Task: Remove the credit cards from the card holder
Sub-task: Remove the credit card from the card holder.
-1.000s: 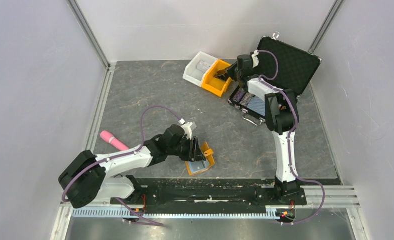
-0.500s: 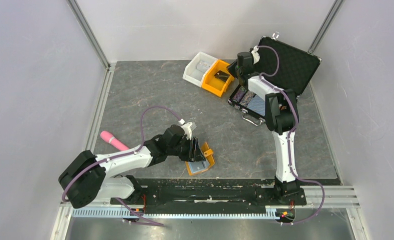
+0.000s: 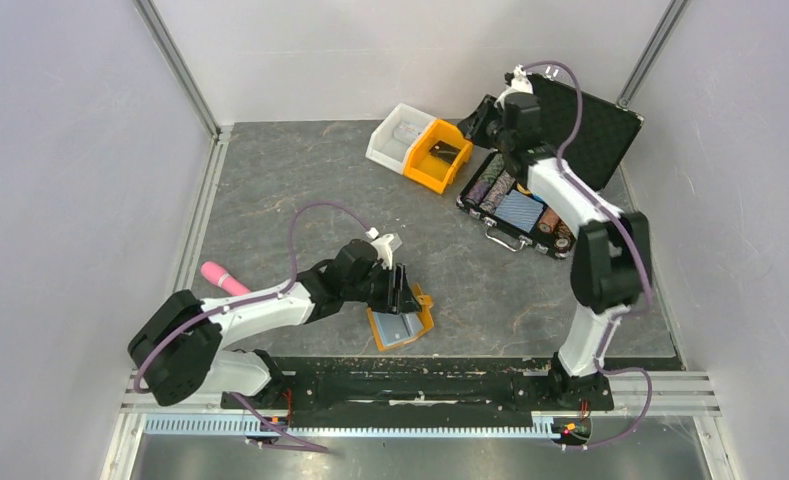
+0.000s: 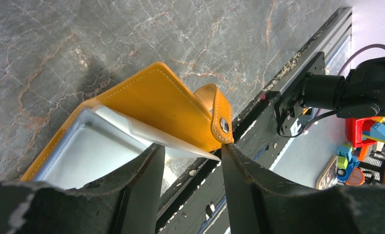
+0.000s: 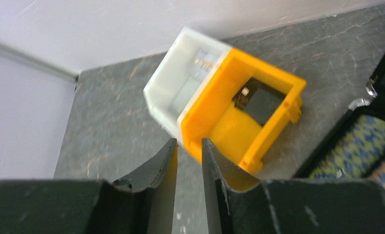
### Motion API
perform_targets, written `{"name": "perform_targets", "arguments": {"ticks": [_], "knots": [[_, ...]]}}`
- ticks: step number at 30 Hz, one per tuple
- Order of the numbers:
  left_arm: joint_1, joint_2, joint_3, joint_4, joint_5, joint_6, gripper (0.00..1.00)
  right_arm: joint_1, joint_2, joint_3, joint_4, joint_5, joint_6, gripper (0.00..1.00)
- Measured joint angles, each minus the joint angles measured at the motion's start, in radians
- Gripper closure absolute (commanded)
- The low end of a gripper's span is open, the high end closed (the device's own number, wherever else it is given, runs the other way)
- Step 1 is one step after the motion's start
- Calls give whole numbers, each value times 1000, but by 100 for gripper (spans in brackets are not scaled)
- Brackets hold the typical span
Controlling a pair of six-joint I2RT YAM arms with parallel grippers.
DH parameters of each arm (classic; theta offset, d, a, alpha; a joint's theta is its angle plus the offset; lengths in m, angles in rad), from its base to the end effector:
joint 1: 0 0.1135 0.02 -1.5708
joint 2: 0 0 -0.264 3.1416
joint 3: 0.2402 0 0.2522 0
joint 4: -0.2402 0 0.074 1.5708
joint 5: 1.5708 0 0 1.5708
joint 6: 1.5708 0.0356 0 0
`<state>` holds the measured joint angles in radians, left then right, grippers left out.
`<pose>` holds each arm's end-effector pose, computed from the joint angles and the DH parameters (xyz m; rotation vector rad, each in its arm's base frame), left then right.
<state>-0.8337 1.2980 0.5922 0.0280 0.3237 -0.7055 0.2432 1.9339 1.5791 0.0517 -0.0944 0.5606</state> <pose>0.1651 -0.1988 0.1869 0.3526 2.4643 -1.1178 0.4542 0.1161 0.2988 0.2378 1.9081 0.6361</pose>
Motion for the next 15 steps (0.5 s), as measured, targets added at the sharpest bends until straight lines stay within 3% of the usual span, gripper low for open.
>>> {"name": "perform_targets", "arguments": {"ticks": [9,15], "knots": [[0,84,24,26,-13,3,47,21,-533,-531,-37,-143,-137,73],[0,150,69,44,-40,7,47,119,-813,-829,-98,-212,-152,75]]}}
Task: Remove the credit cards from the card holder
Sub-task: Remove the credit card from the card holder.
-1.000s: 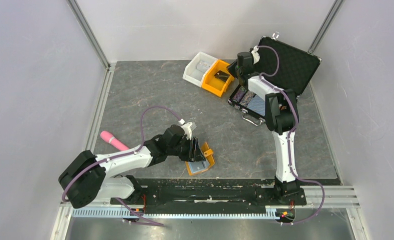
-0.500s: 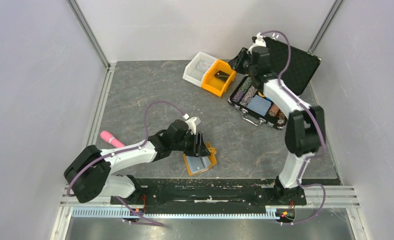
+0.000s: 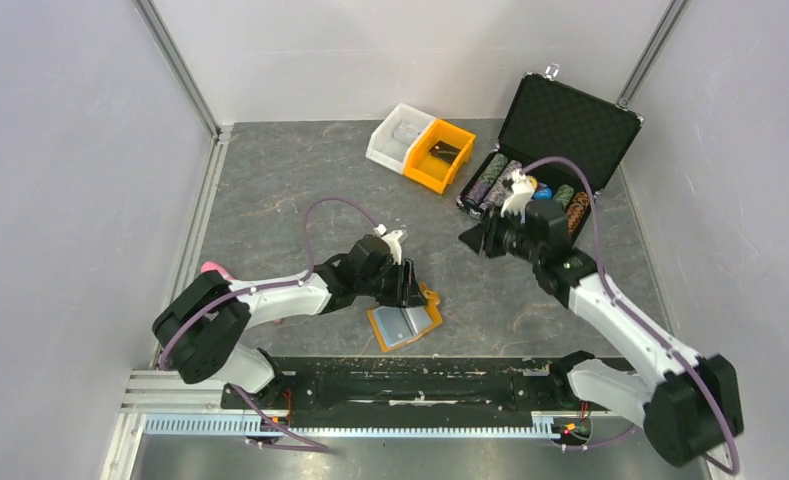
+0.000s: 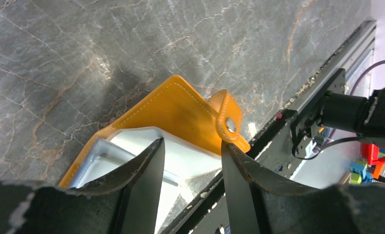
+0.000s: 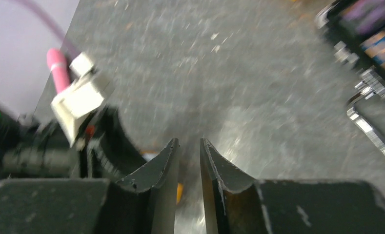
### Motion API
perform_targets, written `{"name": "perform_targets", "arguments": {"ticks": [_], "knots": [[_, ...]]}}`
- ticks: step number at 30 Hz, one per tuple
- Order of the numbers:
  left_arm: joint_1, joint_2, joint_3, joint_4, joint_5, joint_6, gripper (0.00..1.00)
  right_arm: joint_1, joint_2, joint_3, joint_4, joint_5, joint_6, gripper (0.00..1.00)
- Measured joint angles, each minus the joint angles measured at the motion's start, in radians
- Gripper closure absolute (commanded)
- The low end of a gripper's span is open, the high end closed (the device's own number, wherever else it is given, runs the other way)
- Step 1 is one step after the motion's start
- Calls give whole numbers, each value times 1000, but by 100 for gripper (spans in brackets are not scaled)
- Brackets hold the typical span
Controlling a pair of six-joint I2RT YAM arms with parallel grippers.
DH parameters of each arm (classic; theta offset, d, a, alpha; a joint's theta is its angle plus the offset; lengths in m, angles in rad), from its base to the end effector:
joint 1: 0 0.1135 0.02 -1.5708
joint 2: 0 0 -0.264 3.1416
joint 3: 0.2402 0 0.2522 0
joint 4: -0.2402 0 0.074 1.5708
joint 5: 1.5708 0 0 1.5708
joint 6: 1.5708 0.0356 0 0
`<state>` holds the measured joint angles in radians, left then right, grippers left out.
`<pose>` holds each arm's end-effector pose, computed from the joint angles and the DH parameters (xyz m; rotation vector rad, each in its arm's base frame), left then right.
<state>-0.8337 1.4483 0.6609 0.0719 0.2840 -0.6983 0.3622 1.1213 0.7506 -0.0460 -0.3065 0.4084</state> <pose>0.1840 -0.2176 0.1733 0.3329 2.4923 -1.0513 0.2338 0.1001 0.2748 -0.1584 2.0507 0.7936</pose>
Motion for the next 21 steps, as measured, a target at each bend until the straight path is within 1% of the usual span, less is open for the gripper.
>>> {"name": "perform_targets", "arguments": {"ticks": [5,10,13,15,21], "knots": [[0,63,6,21,-16,0,47,145,-203,-196,20,-29,42,76],[0,84,21,21,-29,0,46,284,-304,-359,90,-28,107,77],[0,85,40,19,-45,0,46,365,-307,-433,142,-3,145,77],[0,87,55,19,-49,0,46,439,-288,-460,174,28,164,77],[0,94,76,13,-70,0,45,637,-167,-469,294,150,195,76]]}}
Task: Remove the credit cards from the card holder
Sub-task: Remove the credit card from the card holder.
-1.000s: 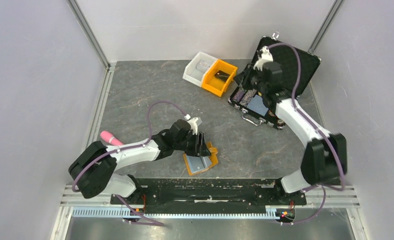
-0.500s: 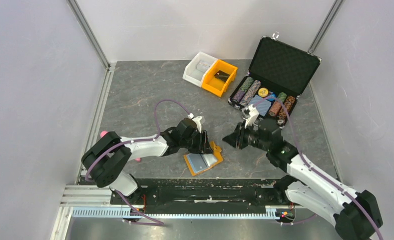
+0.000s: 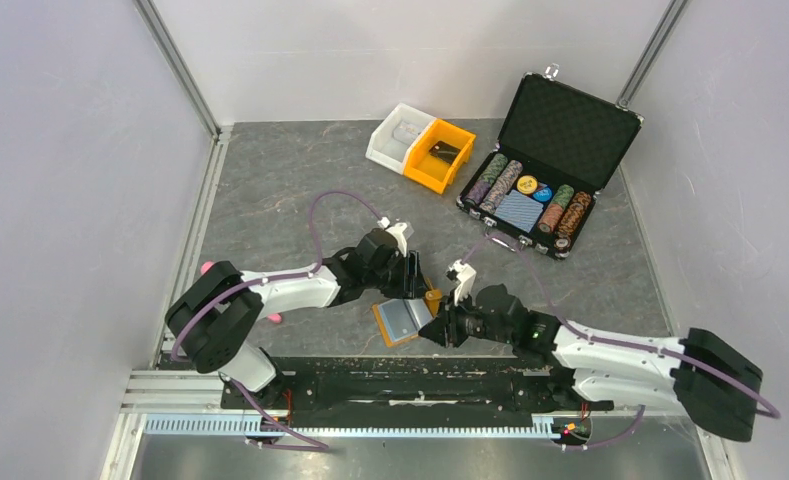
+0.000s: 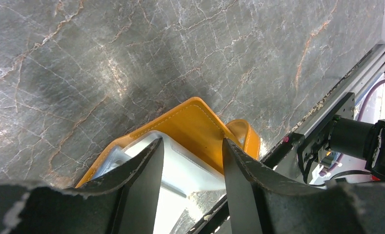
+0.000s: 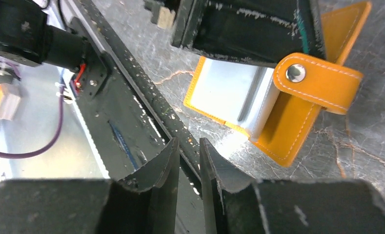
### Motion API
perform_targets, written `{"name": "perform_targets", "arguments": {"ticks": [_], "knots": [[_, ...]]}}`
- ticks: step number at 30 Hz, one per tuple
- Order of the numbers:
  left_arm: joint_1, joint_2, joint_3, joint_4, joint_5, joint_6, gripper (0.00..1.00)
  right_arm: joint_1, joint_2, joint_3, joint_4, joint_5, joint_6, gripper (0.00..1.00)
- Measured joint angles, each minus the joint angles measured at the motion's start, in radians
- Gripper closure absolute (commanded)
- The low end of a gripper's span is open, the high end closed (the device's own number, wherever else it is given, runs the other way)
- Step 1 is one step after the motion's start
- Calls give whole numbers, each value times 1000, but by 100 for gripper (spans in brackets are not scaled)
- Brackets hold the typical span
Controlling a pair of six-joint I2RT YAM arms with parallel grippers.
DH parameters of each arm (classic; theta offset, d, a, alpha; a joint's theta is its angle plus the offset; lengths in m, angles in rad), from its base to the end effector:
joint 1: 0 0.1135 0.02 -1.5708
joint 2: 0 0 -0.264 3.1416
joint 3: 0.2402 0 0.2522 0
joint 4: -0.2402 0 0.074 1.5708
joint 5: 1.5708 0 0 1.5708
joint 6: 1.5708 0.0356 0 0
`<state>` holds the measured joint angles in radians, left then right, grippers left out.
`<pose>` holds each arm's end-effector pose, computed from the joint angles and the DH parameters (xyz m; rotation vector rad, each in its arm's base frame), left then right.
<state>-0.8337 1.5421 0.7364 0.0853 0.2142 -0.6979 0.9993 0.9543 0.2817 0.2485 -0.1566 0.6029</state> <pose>0.2008 -0.2325 0.1705 0.2904 2.4803 -0.9762 0.1013 0.1677 0.1783 -0.5403 2.1267 1.1358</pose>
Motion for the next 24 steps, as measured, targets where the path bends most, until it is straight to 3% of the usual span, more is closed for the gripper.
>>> {"name": "perform_targets", "arguments": {"ticks": [8,14,24], "knots": [[0,2,26,-43,-10,2,44,72,188,0,95,201,21,75],[1,-8,121,-173,-90,29,40,72,248,0,110,311,34,75],[37,-238,124,-383,-274,29,40,72,282,-1,140,384,91,74]]}}
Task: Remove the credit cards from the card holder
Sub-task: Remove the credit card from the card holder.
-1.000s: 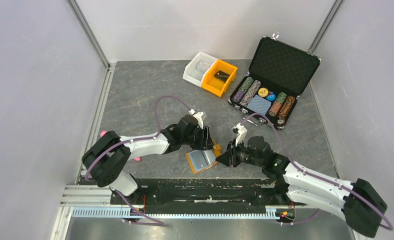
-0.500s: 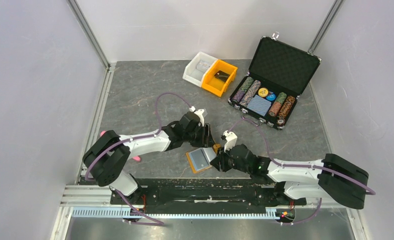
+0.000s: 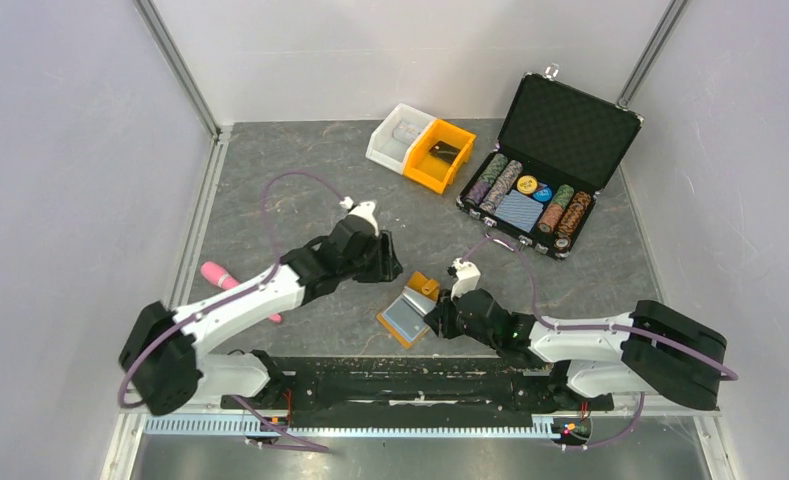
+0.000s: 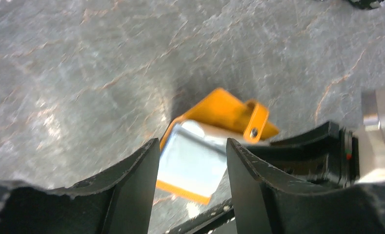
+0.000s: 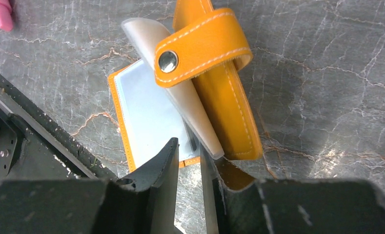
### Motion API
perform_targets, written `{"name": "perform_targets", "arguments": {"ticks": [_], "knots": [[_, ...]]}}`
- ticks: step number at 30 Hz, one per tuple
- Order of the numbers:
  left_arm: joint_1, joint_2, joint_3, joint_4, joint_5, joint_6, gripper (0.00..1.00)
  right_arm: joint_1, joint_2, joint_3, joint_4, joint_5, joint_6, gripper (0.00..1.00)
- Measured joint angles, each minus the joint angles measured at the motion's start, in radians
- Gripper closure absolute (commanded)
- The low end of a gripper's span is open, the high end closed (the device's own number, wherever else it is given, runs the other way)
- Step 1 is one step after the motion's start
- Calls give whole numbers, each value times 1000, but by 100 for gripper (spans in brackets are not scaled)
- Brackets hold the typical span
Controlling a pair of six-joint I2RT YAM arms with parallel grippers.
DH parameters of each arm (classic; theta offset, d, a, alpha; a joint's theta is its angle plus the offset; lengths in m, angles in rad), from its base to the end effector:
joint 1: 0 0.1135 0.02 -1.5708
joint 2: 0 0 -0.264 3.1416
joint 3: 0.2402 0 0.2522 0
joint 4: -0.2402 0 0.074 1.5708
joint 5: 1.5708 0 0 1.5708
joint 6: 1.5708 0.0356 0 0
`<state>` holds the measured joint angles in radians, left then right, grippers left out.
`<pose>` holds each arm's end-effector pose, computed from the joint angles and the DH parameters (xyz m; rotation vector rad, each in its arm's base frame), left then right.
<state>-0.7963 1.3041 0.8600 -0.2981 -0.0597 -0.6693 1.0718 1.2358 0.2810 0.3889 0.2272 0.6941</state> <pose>0.1960 -0.1973 0.2431 0.1213 2.4052 -0.6549 0.1101 0.1853 0.1393 -0.2804 2.2096 0.7827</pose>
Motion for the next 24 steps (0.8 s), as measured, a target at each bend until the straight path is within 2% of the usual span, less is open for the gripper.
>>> {"name": "perform_targets", "arguments": {"ticks": [5,10,18,24], "knots": [[0,-203,-154,-57,-27,-10,41,0,37,0,10,4,34,74],[0,-307,-325,-43,7,-49,41,-2,56,0,28,5,82,75],[0,-329,-444,54,103,-83,41,-32,92,-1,74,-12,190,76],[0,-320,-478,108,125,-95,41,-36,92,17,61,-45,165,76]]}}
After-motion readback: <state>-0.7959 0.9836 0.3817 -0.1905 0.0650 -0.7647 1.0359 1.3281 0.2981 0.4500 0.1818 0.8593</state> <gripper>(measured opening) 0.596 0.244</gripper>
